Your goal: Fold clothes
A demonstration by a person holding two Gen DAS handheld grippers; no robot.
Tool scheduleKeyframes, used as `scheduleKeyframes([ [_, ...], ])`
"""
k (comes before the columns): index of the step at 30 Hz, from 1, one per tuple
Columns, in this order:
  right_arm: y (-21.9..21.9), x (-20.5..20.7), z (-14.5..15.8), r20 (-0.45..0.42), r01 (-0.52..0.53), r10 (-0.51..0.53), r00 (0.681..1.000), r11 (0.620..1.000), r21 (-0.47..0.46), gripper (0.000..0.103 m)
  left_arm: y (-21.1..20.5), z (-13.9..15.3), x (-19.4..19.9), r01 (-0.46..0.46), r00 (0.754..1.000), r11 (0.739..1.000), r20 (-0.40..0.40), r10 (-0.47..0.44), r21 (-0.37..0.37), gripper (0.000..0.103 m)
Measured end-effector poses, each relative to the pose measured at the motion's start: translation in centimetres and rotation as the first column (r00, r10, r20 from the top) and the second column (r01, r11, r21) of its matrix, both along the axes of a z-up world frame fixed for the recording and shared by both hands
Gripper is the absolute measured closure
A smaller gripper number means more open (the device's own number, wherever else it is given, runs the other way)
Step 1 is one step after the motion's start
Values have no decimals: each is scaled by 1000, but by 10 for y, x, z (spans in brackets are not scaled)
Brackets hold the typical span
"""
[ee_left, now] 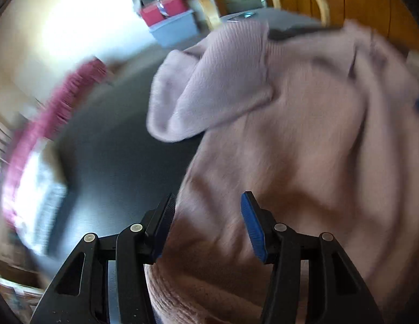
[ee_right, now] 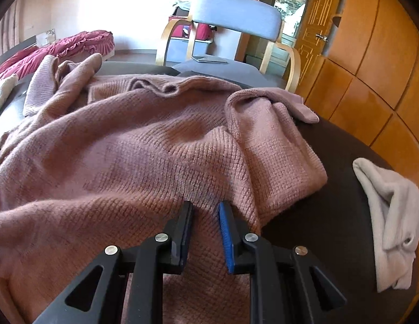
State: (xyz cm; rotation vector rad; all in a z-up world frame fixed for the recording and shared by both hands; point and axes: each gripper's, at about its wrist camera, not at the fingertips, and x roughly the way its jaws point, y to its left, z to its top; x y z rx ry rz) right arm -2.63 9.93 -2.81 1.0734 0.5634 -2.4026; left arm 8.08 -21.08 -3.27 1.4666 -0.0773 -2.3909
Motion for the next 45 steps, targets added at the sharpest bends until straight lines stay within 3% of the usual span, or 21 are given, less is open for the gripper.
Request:
scheduleKeyframes([
  [2,2,4,15,-26,5,-6,1000,1000,-30,83,-13,11,-16,-35,999,998,-30,37,54,49],
  [5,8,7,43,-64,24,-35,997,987,-160,81,-14,14,-49,-40,997,998,-66,44,58,49],
  [8,-4,-11,49,-67,63,-72,995,989,-134,78,12,1,-85,32,998,999,-63,-30,30,49],
  [11,-22,-40,36,-51,73,-77,996,995,-72,78,40,-21,-106,78,992,989,-92,-90,-128,49],
  [13,-31,-56,21,-8,77,-78,997,995,-65,78,50,-37,-112,72,986,961,-127,-109,-268,48],
  [15,-35,-64,0,49,85,-82,995,995,-47,78,53,-47,-108,42,983,931,-154,-105,-363,37],
  [18,-35,-67,-11,56,95,-92,994,993,-64,78,35,-44,-106,-7,984,956,-174,-46,-295,22],
  [21,-36,-66,-14,45,101,-98,994,994,-52,78,10,-43,-105,-73,982,973,-184,32,-219,15],
  [24,-36,-64,-16,32,115,-114,993,993,-42,78,-9,-46,-101,-136,979,962,-181,94,-236,15],
  [29,-41,-61,-17,24,136,-135,991,991,-21,78,-28,-53,-98,-209,974,907,-163,159,-365,15],
  [34,-43,-52,-13,12,152,-152,988,988,-1,78,-50,-55,-94,-265,962,896,-159,222,-356,15],
  [39,-36,-46,-11,34,189,-188,982,982,-31,78,-51,-56,-89,-281,959,875,-154,239,-394,15],
  [42,-25,-48,-9,66,178,-172,983,980,-89,78,-42,-61,-82,-285,958,872,-157,241,-398,14],
  [45,8,-54,3,109,188,-165,980,946,-263,77,-39,-62,-80,-286,957,872,-160,241,-397,14],
])
